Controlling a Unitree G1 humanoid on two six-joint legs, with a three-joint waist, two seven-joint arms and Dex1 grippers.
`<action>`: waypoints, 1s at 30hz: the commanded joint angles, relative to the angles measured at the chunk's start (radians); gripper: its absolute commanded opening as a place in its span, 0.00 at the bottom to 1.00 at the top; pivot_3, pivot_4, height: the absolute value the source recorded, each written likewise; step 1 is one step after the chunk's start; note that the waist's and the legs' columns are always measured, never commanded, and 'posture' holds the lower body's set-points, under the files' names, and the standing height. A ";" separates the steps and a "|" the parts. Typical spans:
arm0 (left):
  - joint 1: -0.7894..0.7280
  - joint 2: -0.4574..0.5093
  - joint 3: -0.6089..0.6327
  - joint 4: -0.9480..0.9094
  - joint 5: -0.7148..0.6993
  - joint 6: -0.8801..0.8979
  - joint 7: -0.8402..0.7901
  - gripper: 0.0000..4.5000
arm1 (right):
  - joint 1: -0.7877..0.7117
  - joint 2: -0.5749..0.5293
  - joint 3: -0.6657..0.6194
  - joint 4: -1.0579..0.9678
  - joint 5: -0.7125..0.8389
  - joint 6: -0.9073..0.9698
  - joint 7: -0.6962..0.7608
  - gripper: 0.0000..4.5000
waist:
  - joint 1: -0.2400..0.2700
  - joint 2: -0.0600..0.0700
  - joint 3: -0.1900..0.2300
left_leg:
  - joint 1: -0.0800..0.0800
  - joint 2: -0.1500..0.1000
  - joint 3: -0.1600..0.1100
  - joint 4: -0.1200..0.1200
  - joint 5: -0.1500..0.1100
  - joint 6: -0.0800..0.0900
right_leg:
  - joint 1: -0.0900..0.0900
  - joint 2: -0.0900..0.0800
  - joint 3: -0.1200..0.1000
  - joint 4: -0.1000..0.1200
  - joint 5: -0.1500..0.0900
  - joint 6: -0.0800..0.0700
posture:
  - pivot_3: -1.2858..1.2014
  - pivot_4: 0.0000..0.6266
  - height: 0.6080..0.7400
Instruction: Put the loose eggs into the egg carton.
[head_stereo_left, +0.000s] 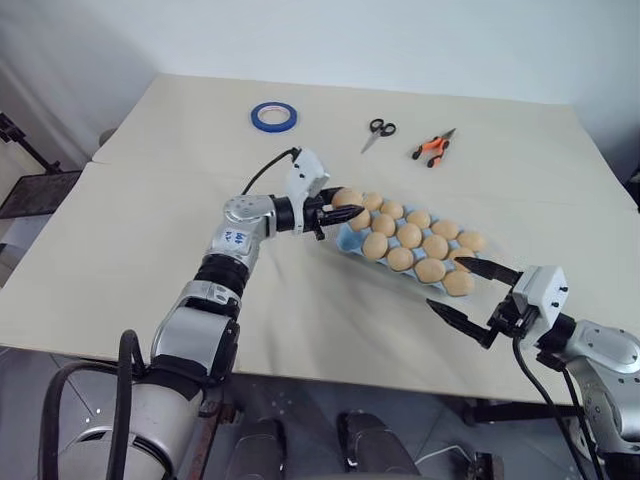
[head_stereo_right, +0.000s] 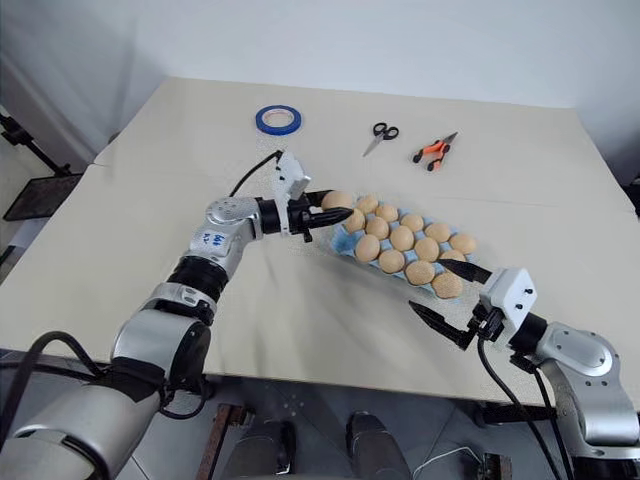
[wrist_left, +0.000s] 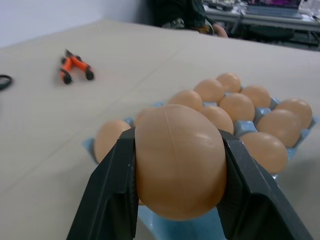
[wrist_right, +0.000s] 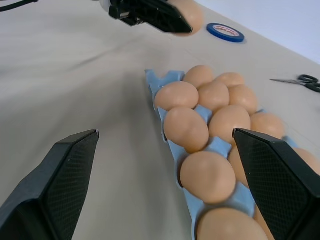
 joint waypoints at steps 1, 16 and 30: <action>-0.039 -0.003 0.004 0.019 0.005 -0.030 -0.034 0.36 | 0.034 0.009 -0.043 -0.060 0.004 -0.018 -0.026 1.00 | 0.001 0.000 0.000 | 0.000 0.000 0.000 0.000 0.000 0.000 | 0.000 0.000 0.000 0.000 0.000 0.000 | 0.52 0.24 1.00; -0.063 0.000 0.039 0.037 -0.011 0.003 -0.052 0.99 | 0.021 0.010 -0.029 -0.048 0.000 -0.015 -0.047 1.00 | 0.006 0.000 0.000 | -0.001 0.000 0.001 0.000 0.000 0.000 | -0.001 0.000 0.000 0.001 0.000 0.000 | 0.52 0.24 1.00; 0.007 0.194 0.160 -0.204 -0.176 0.279 -0.259 0.99 | -0.017 -0.038 -0.069 -0.010 0.023 -0.006 0.007 1.00 | -0.005 0.001 0.001 | -0.001 0.000 0.002 0.000 0.000 0.000 | -0.004 0.000 0.000 0.005 0.000 0.000 | 0.52 0.24 1.00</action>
